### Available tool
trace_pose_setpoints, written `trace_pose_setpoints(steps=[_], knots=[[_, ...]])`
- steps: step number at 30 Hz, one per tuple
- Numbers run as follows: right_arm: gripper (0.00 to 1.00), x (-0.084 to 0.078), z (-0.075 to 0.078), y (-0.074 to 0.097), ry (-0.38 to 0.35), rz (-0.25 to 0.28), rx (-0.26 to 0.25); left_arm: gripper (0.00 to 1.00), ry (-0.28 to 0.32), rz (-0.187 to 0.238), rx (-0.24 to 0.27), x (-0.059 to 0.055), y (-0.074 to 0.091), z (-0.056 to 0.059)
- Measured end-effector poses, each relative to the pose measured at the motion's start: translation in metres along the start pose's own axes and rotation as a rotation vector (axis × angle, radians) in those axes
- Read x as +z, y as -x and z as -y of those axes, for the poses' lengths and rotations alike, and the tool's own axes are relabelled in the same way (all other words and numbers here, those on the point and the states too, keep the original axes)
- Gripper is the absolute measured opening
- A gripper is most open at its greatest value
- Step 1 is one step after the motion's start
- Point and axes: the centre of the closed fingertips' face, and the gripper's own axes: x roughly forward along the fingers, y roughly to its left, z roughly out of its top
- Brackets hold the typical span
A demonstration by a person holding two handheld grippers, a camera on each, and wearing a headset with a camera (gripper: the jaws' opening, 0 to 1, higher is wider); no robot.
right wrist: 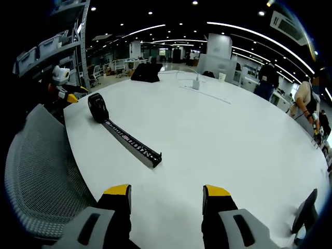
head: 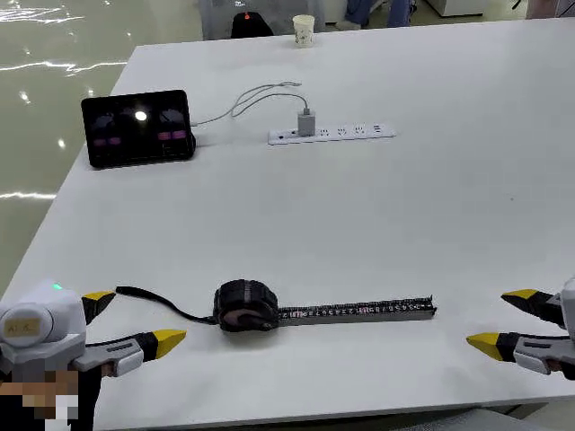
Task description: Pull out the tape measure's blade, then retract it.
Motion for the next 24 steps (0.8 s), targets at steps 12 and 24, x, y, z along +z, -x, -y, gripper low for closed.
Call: trace_pose_setpoints(steps=[12, 24], knots=[[0.8, -0.017, 0.006, 0.014, -0.033, 0.004, -0.003, 0.99, 0.019, -0.003, -0.005, -0.007, 0.008, -0.007], [0.99, -0.018, 0.008, 0.019, -0.011, 0.033, 0.013, 0.99, -0.057, -0.034, -0.027, -0.012, 0.01, 0.0]])
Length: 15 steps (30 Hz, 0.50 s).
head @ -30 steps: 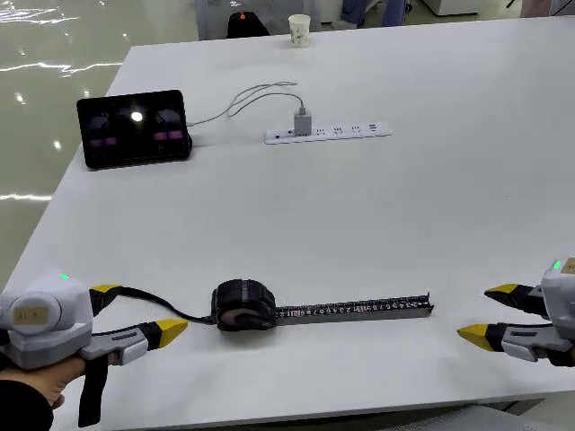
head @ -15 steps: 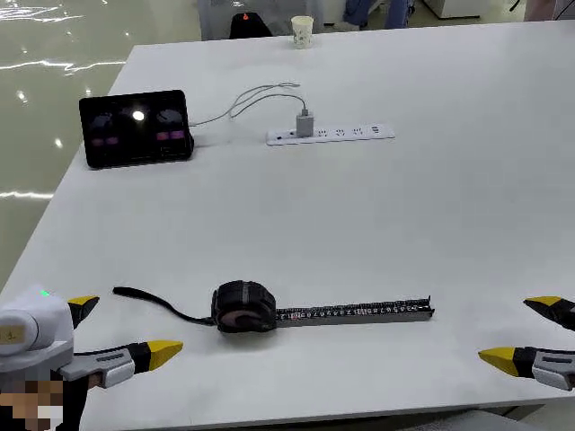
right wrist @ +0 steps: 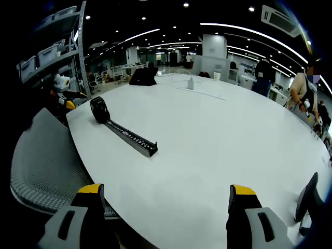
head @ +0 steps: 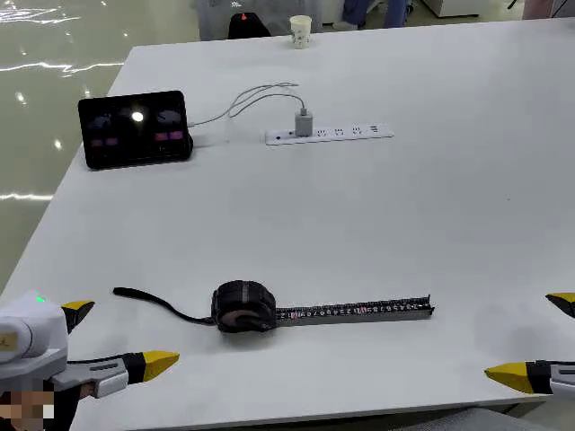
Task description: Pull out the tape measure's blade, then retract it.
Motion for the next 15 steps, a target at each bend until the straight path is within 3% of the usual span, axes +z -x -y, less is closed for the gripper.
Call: trace_pose_setpoints(steps=[2, 10, 11, 12, 15], knots=[[0.99, -0.001, 0.0, 0.0, 0.005, -0.005, 0.003, 0.99, -0.016, -0.008, -0.007, -0.002, -0.001, 0.003], [0.99, 0.001, -0.003, -0.003, -0.001, -0.007, 0.016, 0.99, 0.02, -0.001, -0.014, 0.0, -0.001, 0.004], [0.99, 0.008, -0.008, -0.003, -0.052, 0.029, 0.038, 0.99, 0.024, 0.0, -0.014, 0.0, -0.001, 0.004], [0.99, 0.011, -0.006, -0.001, -0.049, 0.052, 0.04, 0.99, 0.029, 0.001, -0.013, -0.001, -0.001, 0.003], [0.99, 0.011, -0.001, -0.001, -0.022, 0.045, 0.018, 0.99, 0.046, 0.008, -0.006, -0.001, -0.001, 0.002]])
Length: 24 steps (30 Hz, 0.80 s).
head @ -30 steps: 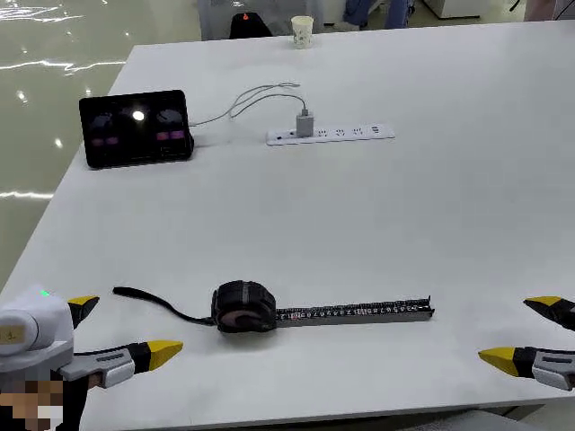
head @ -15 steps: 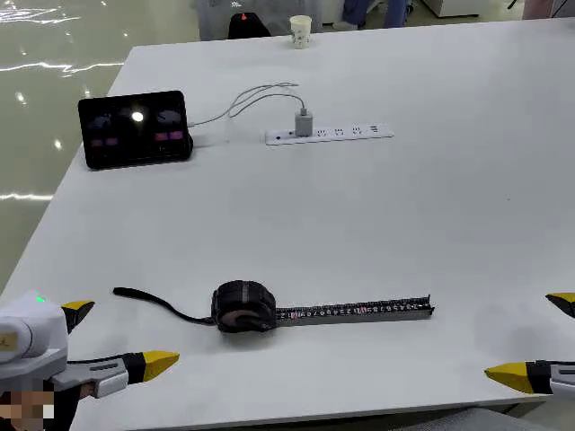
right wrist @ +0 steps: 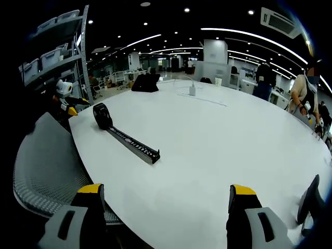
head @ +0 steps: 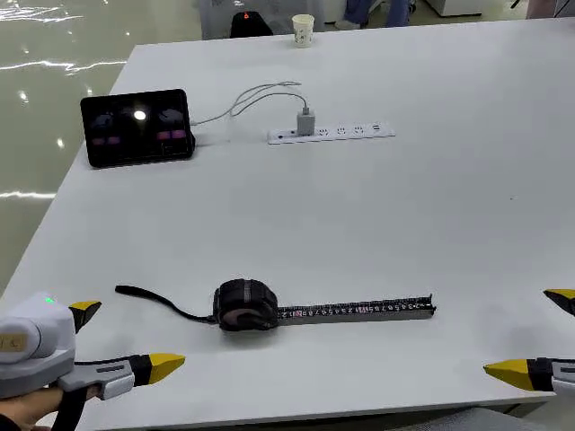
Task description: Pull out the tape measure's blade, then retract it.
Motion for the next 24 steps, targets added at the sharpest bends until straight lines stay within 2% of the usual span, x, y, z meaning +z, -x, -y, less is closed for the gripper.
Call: trace_pose_setpoints(steps=[1, 3, 5, 8, 12, 15, 16, 18, 20, 22, 24], knots=[[0.99, -0.001, 0.0, 0.0, -0.005, -0.007, 0.002, 0.99, 0.008, 0.014, -0.003, 0.002, 0.0, 0.001], [0.99, -0.002, 0.0, 0.0, -0.008, -0.009, 0.004, 0.99, 0.003, 0.016, 0.006, 0.001, -0.001, 0.0], [0.99, -0.005, 0.0, 0.0, -0.007, -0.022, 0.0, 0.99, -0.033, -0.027, 0.044, -0.006, -0.001, -0.007], [0.99, -0.009, 0.0, -0.001, -0.007, -0.037, -0.001, 0.99, -0.005, -0.009, 0.029, -0.006, -0.003, -0.004], [0.99, -0.013, 0.0, -0.001, 0.0, -0.047, -0.003, 0.99, 0.005, -0.009, 0.047, -0.006, -0.003, -0.005], [0.99, -0.01, -0.003, -0.002, -0.025, -0.027, 0.015, 0.99, -0.001, -0.006, 0.052, -0.007, -0.005, -0.006], [0.99, -0.006, -0.002, -0.002, -0.023, -0.01, 0.016, 0.99, -0.001, -0.015, 0.058, -0.008, -0.005, -0.007], [0.99, -0.005, 0.001, -0.002, -0.002, -0.009, 0.004, 0.99, 0.009, -0.021, 0.084, -0.008, -0.006, -0.009], [0.99, -0.004, 0.002, -0.002, -0.004, -0.011, 0.004, 0.99, 0.072, -0.039, 0.078, -0.009, -0.008, -0.003], [0.99, -0.001, 0.003, -0.003, -0.005, -0.007, 0.003, 0.99, 0.059, -0.062, 0.086, -0.01, -0.012, 0.003], [0.99, -0.001, 0.005, -0.005, 0.001, -0.015, 0.003, 0.99, 0.04, -0.066, 0.089, -0.008, -0.015, 0.011]])
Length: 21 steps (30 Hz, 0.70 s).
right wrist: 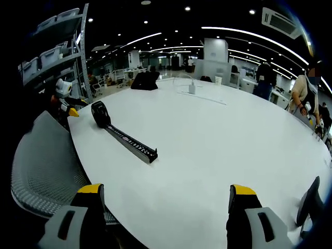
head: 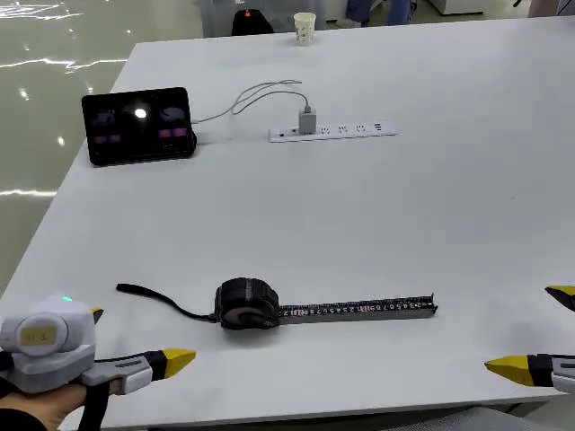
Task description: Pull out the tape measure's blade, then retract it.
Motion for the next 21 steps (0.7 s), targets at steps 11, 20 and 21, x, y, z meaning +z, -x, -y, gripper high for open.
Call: trace_pose_setpoints(steps=[11, 20, 21], knots=[[0.99, 0.011, 0.007, -0.006, 0.041, -0.036, 0.029, 0.99, 0.044, 0.02, -0.005, 0.029, -0.021, 0.032], [0.99, 0.02, 0.011, -0.014, 0.188, -0.123, 0.082, 0.99, 0.061, 0.058, -0.018, 0.052, -0.038, 0.059], [0.99, 0.022, 0.012, -0.015, 0.2, -0.122, 0.086, 0.99, 0.072, 0.061, -0.011, 0.054, -0.041, 0.06]])
